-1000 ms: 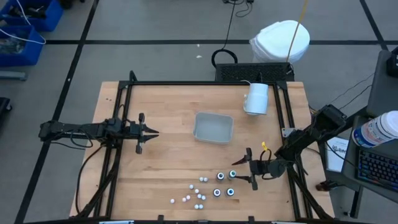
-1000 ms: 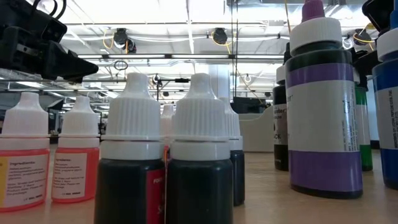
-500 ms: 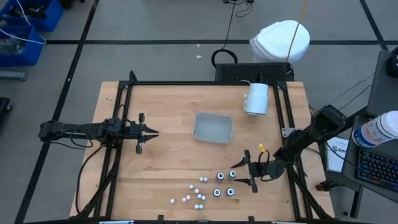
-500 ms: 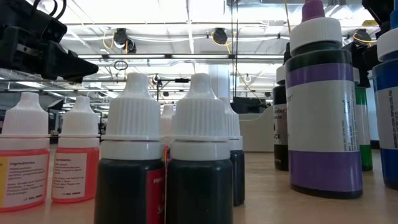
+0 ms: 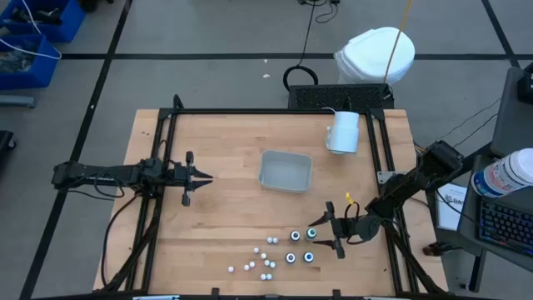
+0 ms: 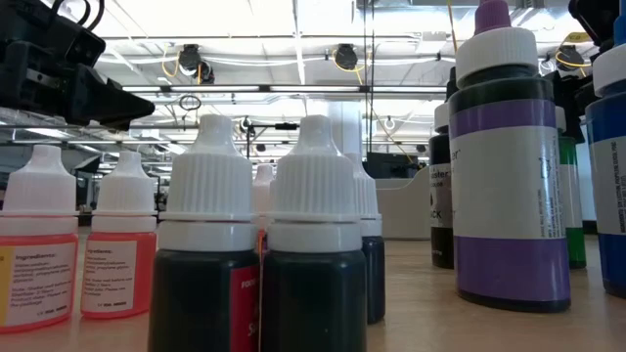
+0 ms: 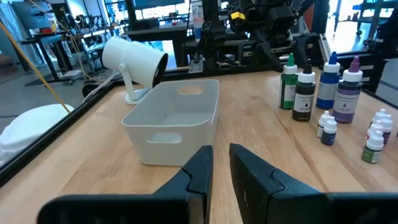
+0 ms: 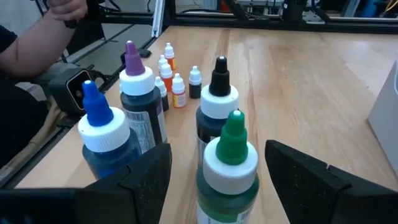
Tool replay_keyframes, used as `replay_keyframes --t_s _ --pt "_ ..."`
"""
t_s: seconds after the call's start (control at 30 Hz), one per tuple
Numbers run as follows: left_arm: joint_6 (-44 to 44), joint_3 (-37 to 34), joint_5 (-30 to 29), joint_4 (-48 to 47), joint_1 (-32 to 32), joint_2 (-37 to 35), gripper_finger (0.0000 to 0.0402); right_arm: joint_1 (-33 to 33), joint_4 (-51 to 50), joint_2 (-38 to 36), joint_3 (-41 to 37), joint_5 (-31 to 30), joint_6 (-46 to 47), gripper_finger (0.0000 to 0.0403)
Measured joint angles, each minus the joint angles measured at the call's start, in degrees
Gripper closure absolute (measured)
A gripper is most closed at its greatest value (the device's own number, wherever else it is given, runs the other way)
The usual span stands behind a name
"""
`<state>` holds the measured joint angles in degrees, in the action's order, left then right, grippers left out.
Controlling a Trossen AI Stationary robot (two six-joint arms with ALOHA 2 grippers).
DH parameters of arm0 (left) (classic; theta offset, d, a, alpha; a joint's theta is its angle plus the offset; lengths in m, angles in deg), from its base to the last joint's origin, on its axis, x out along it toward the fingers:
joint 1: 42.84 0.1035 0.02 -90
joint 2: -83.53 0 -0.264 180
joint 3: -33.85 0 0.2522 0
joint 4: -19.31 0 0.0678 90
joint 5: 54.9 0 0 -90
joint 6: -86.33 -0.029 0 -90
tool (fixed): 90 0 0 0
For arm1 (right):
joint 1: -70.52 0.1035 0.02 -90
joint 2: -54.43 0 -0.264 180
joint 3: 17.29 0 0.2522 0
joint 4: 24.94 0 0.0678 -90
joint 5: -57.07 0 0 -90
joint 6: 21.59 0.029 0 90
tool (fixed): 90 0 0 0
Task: Pick & Place food coloring
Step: Put the large green food coloring bottle into the gray bin
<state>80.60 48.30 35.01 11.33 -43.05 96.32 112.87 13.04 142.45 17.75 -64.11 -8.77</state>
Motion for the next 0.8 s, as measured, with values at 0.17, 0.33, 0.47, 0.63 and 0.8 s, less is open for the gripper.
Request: replay_keyframes --t_s 0.17,0.33,0.47,0.63,0.8 --pt "0.0 0.0 0.0 0.0 0.0 0.0 0.0339 0.0 0.0 0.0 0.0 0.0 -0.2 0.0156" --pt "0.0 0.0 0.0 0.0 0.0 0.0 0.0339 -0.7 -0.5 0.0 0.0 0.0 -0.1 0.0156" --pt "0.0 0.0 0.0 0.0 0.0 0.0 0.0339 -1.8 -1.1 0.0 0.0 1.7 0.0 0.0156" --pt "0.0 0.0 0.0 -0.1 0.0 0.0 0.0339 -2.3 -1.0 0.0 0.0 3.0 -0.3 0.0156" --pt "0.2 0.0 0.0 -0.1 0.0 0.0 0.0339 -2.3 -0.9 0.0 0.0 3.0 -1.5 0.0158"
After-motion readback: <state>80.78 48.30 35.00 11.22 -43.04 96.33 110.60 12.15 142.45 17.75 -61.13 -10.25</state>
